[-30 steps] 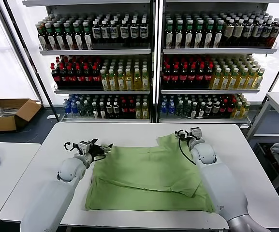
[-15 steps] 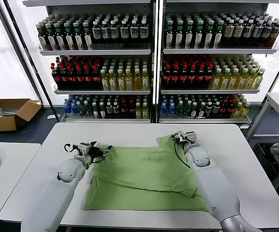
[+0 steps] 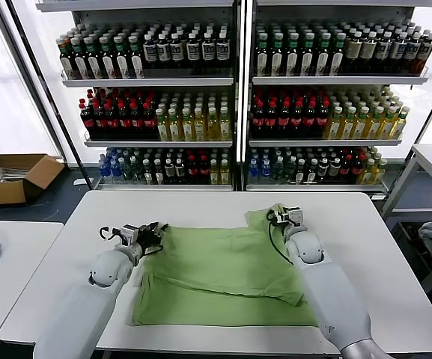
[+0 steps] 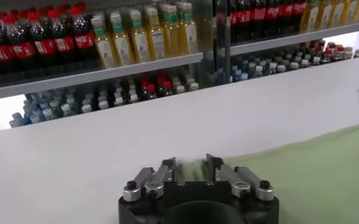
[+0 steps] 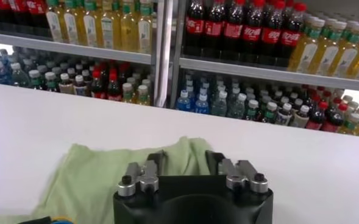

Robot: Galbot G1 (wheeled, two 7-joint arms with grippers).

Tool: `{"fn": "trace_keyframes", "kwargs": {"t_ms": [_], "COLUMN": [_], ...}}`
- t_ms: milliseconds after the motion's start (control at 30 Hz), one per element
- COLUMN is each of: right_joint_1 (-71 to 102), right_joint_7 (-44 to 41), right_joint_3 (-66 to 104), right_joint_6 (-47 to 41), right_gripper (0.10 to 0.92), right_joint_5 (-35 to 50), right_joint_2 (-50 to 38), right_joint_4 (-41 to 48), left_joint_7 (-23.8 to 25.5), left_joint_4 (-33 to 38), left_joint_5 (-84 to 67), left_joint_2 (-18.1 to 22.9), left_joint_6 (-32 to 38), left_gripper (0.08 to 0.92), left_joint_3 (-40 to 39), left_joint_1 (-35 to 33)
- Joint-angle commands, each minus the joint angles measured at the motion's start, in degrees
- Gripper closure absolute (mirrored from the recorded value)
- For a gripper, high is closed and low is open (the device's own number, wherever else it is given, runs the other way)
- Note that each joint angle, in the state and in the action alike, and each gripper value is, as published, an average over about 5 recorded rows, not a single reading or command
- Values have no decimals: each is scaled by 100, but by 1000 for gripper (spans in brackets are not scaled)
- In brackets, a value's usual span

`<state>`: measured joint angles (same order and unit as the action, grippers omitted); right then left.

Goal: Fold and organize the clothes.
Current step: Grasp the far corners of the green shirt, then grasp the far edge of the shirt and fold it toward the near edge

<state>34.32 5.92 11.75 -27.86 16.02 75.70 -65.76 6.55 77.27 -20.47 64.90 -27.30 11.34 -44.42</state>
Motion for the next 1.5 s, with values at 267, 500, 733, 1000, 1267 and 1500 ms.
{"fn": "trace_keyframes", "kwargs": {"t_ms": [267,500,733,1000,1267,1500], "right_joint_1": [295,353,525,851,1562,2474], "right_joint_7": [55,77,116,350,498,546], "right_joint_3": [31,108,198,230,535,998], "right_joint_6": [-112,-28,-11,-125,-274,-250], "right_gripper": [776,916,919,919,919,919], "right_joint_5": [55,110,139,358,432,440], "right_joint_2": [-18,-16,-52,-177,-358,-432], "right_joint_4": [-401,-746,-1511,-2578,-3579,-4045], "left_joint_7": [-42,-310,-425,-422,-410,-315], "left_joint_4": [529,574,890,1388,2034,2401], "left_joint_5": [-23,-191,-342,-330,-260,-78], "left_joint_2": [198,276,187,-7,-72,-97], "left_joint_6": [297,851,1074,978,918,972], "left_gripper": [905,912,912,912,912,912], "left_joint_3": [192,290,458,569,703,832], "left_joint_1": [-629,-519,-643,-1021,-1570,-2062]}}
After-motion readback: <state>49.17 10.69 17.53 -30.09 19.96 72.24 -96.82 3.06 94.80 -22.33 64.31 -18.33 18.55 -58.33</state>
